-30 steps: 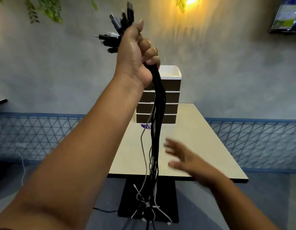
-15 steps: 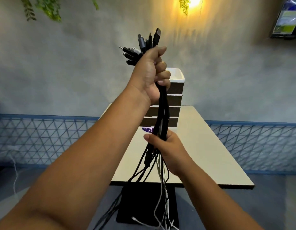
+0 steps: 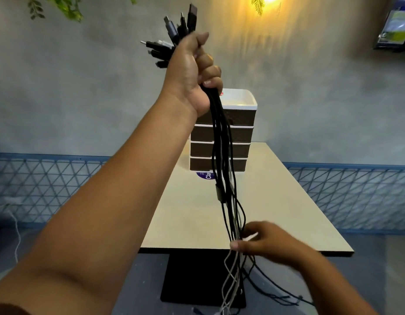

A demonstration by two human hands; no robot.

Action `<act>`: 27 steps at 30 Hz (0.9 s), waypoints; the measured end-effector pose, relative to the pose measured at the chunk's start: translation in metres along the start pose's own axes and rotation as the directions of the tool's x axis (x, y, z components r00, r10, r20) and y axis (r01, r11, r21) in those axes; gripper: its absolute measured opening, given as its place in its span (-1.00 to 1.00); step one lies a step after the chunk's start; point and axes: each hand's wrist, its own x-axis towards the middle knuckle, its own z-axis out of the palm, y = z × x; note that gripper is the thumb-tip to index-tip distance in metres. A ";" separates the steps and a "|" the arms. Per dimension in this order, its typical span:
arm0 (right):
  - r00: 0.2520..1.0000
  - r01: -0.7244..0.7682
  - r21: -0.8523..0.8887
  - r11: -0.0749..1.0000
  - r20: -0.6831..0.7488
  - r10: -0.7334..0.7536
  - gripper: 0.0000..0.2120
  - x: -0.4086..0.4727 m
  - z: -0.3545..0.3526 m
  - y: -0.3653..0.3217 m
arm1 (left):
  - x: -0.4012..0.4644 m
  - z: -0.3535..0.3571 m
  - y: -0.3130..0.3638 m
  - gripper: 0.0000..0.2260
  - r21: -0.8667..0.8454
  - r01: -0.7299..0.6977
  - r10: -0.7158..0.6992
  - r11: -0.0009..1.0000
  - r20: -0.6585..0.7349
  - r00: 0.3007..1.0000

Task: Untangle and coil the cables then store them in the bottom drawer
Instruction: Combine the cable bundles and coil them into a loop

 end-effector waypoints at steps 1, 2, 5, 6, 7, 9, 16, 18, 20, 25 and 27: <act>0.996 -0.020 -0.095 0.995 -0.089 0.011 -0.34 -0.005 -0.016 -0.015 | 0.000 0.002 -0.003 -0.54 0.000 0.008 -0.008 1.000 0.004 1.000; 0.982 0.001 -0.098 0.995 -0.187 -0.019 -0.35 -0.010 -0.030 -0.032 | 0.000 0.004 -0.007 -0.55 0.004 0.020 -0.020 1.000 0.010 1.000; 0.891 0.358 0.244 0.901 -0.377 -0.252 -0.43 -0.013 -0.051 -0.086 | -0.001 0.015 -0.024 -0.56 0.029 0.064 -0.065 0.998 0.022 0.998; 0.861 0.460 0.374 0.806 -0.409 -0.302 -0.51 -0.010 -0.051 -0.099 | -0.002 0.019 -0.029 -0.56 0.035 0.083 -0.084 0.996 0.027 0.996; 0.838 0.520 0.457 0.722 -0.437 -0.327 -0.60 -0.006 -0.048 -0.109 | -0.003 0.024 -0.034 -0.56 0.038 0.103 -0.104 0.994 0.032 0.994; 0.802 0.578 0.507 0.640 -0.499 -0.329 -0.79 0.000 -0.036 -0.119 | -0.003 0.029 -0.039 -0.56 0.042 0.129 -0.130 0.991 0.023 0.991; 0.943 0.332 0.582 0.742 -0.199 -0.266 -0.76 0.002 0.010 -0.049 | 0.011 0.008 -0.012 -0.59 -0.194 0.038 -0.070 0.980 -0.164 0.984; 0.964 0.263 0.573 0.776 -0.132 -0.229 -0.73 -0.004 0.023 -0.030 | 0.019 -0.007 0.002 -0.58 -0.265 -0.040 -0.030 0.963 -0.252 0.967; 0.967 0.251 0.655 0.713 -0.142 -0.210 -0.70 -0.011 0.027 -0.023 | 0.025 -0.025 0.014 -0.58 -0.290 -0.117 0.006 0.950 -0.359 0.933; 0.957 0.267 0.833 0.484 -0.172 -0.233 -0.70 -0.039 -0.003 -0.060 | 0.029 -0.099 0.022 -0.59 -0.397 -0.212 -0.060 0.893 -0.572 0.818; 0.947 0.293 0.828 0.479 -0.181 -0.266 -0.68 -0.051 -0.020 -0.081 | 0.025 -0.128 0.014 -0.61 -0.448 -0.212 -0.118 0.869 -0.602 0.789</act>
